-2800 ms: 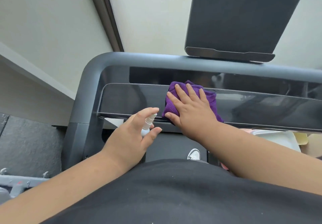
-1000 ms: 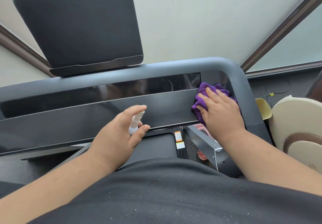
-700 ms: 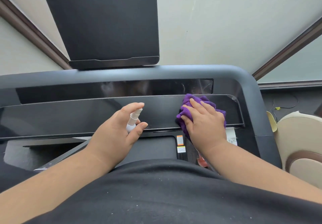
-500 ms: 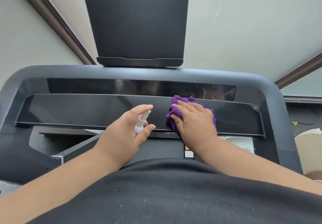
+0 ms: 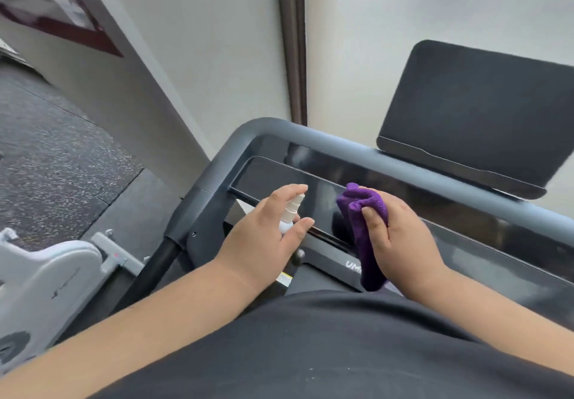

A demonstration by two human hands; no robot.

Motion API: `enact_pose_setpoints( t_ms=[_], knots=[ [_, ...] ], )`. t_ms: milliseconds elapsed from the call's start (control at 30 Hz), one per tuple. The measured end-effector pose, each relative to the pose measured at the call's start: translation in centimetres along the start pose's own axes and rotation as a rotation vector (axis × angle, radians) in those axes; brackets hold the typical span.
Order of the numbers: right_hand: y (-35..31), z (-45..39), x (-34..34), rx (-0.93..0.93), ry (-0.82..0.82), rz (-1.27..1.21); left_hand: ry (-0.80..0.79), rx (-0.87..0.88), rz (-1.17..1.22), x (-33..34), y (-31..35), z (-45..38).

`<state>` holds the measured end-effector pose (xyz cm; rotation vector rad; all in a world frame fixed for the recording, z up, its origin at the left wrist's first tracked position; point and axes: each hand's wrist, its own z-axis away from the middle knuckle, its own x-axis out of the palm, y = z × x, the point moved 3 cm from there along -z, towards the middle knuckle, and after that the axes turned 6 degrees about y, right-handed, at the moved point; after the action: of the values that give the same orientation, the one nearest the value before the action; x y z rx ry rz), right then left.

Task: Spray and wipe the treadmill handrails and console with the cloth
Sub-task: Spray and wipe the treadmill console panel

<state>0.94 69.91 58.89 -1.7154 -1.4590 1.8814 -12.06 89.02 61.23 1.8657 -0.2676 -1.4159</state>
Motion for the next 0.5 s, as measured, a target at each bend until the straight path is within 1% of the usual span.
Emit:
enact_pose_setpoints(
  t_ms=[67, 233, 400, 500],
  knots=[
    [-1.8, -1.0, 2.1, -0.023, -0.002, -0.010, 0.073, -0.053, -0.005, -2.6, -2.8, -0.3],
    [-5.1, -2.7, 7.0, 0.079, -0.004, -0.053, 0.168, -0.135, 0.001, -7.7, -9.2, -0.3],
    [-7.8, -4.0, 11.0, 0.231, -0.002, -0.190, 0.169, -0.168, -0.022, -10.0, -13.2, 0.5],
    [-9.0, -5.1, 11.6, 0.227, 0.017, -0.197, 0.146, -0.198, -0.001, -10.0, -14.4, 1.1]
  ],
)
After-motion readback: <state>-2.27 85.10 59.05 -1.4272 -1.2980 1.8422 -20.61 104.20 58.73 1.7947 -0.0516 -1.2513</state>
